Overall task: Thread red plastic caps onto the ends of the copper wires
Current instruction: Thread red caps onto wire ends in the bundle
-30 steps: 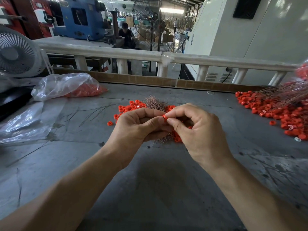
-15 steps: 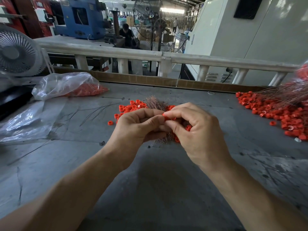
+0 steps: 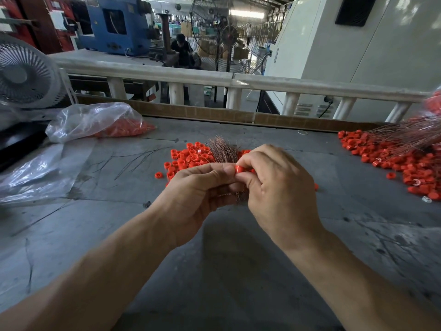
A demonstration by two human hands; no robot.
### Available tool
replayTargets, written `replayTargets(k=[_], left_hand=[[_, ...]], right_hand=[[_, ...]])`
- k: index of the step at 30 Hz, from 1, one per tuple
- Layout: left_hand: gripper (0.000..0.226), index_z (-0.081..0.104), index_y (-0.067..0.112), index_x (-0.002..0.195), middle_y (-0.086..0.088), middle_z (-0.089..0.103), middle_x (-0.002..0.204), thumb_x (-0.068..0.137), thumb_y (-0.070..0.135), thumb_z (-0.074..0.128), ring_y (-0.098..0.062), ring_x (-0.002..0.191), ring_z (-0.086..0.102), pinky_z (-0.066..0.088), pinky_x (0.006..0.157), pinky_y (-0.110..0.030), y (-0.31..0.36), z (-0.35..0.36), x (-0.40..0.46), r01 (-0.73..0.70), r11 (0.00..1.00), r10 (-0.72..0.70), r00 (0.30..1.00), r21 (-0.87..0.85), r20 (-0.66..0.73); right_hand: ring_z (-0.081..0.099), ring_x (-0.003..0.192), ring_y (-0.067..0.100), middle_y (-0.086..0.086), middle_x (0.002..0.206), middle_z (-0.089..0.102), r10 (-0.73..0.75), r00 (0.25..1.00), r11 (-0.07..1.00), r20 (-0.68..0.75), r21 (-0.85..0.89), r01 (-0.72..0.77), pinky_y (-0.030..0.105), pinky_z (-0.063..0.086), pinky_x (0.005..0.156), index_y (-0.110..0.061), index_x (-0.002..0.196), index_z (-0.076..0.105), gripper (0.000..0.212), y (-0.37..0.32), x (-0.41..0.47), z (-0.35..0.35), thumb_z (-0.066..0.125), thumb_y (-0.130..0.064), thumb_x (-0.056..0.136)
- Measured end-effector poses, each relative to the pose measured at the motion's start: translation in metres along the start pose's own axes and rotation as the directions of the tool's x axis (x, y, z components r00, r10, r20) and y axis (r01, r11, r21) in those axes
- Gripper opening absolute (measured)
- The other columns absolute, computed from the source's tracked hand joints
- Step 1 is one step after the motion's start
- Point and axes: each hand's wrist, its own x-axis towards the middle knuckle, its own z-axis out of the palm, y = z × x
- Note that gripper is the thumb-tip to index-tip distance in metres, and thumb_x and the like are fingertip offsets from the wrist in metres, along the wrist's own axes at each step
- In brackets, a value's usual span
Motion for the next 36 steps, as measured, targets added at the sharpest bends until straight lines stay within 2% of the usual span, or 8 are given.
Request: replayTargets(k=[7, 12, 16, 21, 25, 30, 33, 36], left_hand=[[0.032, 0.069, -0.002, 0.113, -0.016, 0.071, 0.101, 0.087, 0.016, 0.066, -0.019, 0.084, 0.064, 0.058, 0.069, -0.026, 0.001, -0.001, 0.0, 0.006, 1.0, -0.007, 0.999, 0.031, 0.032], [0.027, 0.071, 0.004, 0.105, -0.012, 0.068, 0.092, 0.081, 0.015, 0.069, -0.016, 0.078, 0.061, 0.055, 0.072, -0.029, 0.001, -0.003, 0.002, -0.047, 0.999, 0.047, 0.999, 0.028, 0.005], [0.029, 0.07, 0.002, 0.104, -0.012, 0.064, 0.084, 0.078, 0.012, 0.07, -0.019, 0.077, 0.061, 0.054, 0.075, -0.031, 0.0, -0.004, 0.004, -0.087, 0.996, 0.088, 0.996, 0.025, -0.033], [0.017, 0.073, 0.004, 0.093, -0.013, 0.065, 0.082, 0.077, 0.011, 0.071, -0.019, 0.075, 0.062, 0.056, 0.069, -0.029, -0.001, -0.005, 0.005, -0.122, 0.991, 0.125, 0.991, 0.058, -0.054], [0.027, 0.071, 0.002, 0.103, -0.014, 0.068, 0.091, 0.082, 0.019, 0.072, -0.019, 0.076, 0.062, 0.055, 0.071, -0.031, 0.0, -0.006, 0.005, -0.129, 0.989, 0.131, 0.991, 0.066, -0.036], [0.03, 0.076, 0.006, 0.102, -0.006, 0.071, 0.083, 0.076, 0.021, 0.074, -0.015, 0.068, 0.06, 0.055, 0.062, -0.027, 0.003, -0.008, 0.006, -0.187, 0.968, 0.204, 0.975, 0.165, -0.091], [0.026, 0.076, 0.005, 0.094, -0.009, 0.072, 0.08, 0.072, 0.02, 0.075, -0.015, 0.066, 0.06, 0.055, 0.058, -0.025, 0.003, -0.009, 0.007, -0.208, 0.962, 0.228, 0.968, 0.177, -0.105], [0.024, 0.076, 0.006, 0.09, -0.009, 0.072, 0.078, 0.07, 0.02, 0.076, -0.014, 0.062, 0.06, 0.053, 0.055, -0.024, 0.002, -0.009, 0.006, -0.214, 0.961, 0.237, 0.964, 0.177, -0.122]], right_hand=[[0.055, 0.087, 0.021, -0.002, 0.088, 0.065, -0.052, 0.999, 0.999, 0.01, 0.011, 0.052, 0.037, 0.048, 0.078, -0.014, 0.085, 0.07, 0.006, 0.008, 0.002, 0.002, 0.073, -0.014, 0.09], [0.059, 0.085, 0.014, -0.005, 0.092, 0.06, -0.053, 0.999, 0.998, 0.01, 0.032, 0.052, 0.027, 0.051, 0.066, -0.021, 0.096, 0.075, 0.007, 0.007, 0.004, -0.003, 0.075, -0.023, 0.089], [0.059, 0.086, 0.007, -0.009, 0.095, 0.064, -0.035, 0.994, 0.996, 0.099, 0.081, 0.027, 0.014, 0.045, 0.074, -0.023, 0.111, 0.073, 0.018, 0.006, 0.003, -0.004, 0.069, -0.021, 0.094], [0.06, 0.087, 0.007, -0.008, 0.097, 0.064, -0.008, 0.992, 0.982, 0.129, 0.189, -0.017, 0.025, 0.054, 0.077, -0.019, 0.11, 0.073, 0.017, 0.008, 0.004, -0.004, 0.073, -0.022, 0.093], [0.062, 0.088, 0.008, -0.009, 0.096, 0.066, 0.005, 0.992, 0.967, 0.126, 0.251, -0.037, 0.029, 0.055, 0.078, -0.018, 0.107, 0.072, 0.015, 0.011, 0.004, -0.002, 0.072, -0.018, 0.092], [0.064, 0.085, -0.001, -0.015, 0.094, 0.068, -0.006, 0.992, 0.94, 0.124, 0.339, -0.037, 0.005, 0.046, 0.076, -0.021, 0.104, 0.073, 0.019, 0.014, 0.001, 0.003, 0.072, -0.01, 0.09], [0.067, 0.085, -0.004, -0.017, 0.092, 0.07, 0.033, 0.991, 0.915, 0.132, 0.394, -0.083, 0.003, 0.045, 0.073, -0.025, 0.104, 0.073, 0.021, 0.016, 0.0, 0.006, 0.072, -0.009, 0.089], [0.068, 0.079, -0.002, -0.019, 0.086, 0.069, 0.09, 0.971, 0.839, 0.222, 0.508, -0.194, 0.005, 0.046, 0.068, -0.031, 0.099, 0.071, 0.022, 0.018, -0.002, 0.006, 0.071, -0.011, 0.089]])
